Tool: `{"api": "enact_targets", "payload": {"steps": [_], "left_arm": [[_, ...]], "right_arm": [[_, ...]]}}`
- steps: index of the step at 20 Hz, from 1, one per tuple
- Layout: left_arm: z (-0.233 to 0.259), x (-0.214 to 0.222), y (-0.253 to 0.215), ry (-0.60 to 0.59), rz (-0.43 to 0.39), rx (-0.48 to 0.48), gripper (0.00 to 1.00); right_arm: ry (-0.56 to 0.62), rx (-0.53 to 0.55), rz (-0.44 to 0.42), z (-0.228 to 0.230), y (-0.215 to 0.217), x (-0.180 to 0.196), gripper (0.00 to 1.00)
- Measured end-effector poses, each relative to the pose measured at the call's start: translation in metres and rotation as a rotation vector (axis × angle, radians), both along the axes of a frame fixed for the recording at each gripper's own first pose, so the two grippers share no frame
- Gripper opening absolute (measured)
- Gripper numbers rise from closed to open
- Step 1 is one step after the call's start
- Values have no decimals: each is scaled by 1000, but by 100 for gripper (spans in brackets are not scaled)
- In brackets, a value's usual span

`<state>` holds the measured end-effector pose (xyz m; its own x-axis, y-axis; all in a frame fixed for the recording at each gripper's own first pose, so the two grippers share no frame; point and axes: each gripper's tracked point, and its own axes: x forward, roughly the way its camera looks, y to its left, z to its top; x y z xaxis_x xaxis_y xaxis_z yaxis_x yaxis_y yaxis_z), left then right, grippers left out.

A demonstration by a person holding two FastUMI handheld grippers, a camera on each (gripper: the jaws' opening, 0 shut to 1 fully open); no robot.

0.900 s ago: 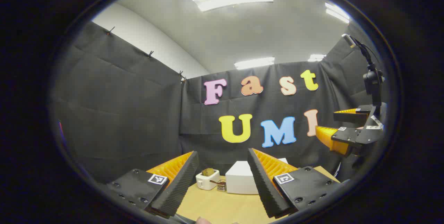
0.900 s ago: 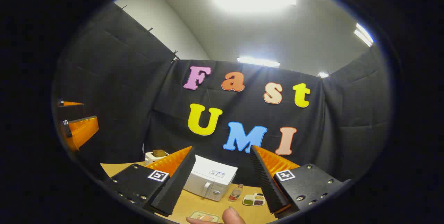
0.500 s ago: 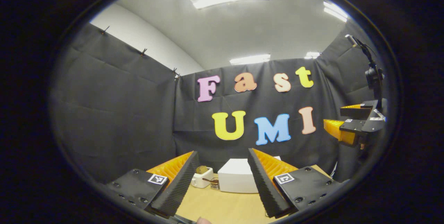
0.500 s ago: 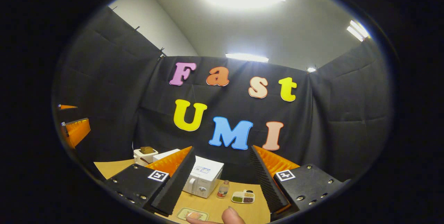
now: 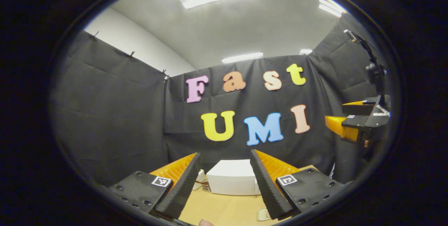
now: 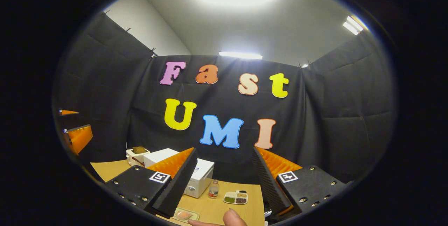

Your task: Open the microwave oven with the left hand, put the food in, and close the microwave oven.

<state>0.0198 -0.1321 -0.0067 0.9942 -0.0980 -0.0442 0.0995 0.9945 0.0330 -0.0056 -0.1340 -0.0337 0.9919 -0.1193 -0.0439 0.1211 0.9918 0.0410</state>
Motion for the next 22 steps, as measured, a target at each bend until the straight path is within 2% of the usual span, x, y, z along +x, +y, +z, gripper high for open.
{"api": "enact_targets", "payload": {"steps": [6, 9, 13, 16, 22], "left_arm": [[-27, 14, -37, 44, -10, 9, 94], [-47, 35, -61, 55, -69, 10, 94], [-98, 85, -82, 94, -150, -61, 95], [-132, 128, -82, 94, -203, -47, 94], [-252, 186, -119, 201, -346, -69, 95]], "right_arm": [[0, 24, 6, -21, -25, 15, 96], [20, 28, -19, -31, -32, 25, 96], [96, 14, -109, -54, -34, 52, 96], [125, -17, -173, -57, -30, 72, 96], [250, -111, -314, -84, -33, 95, 96]]}}
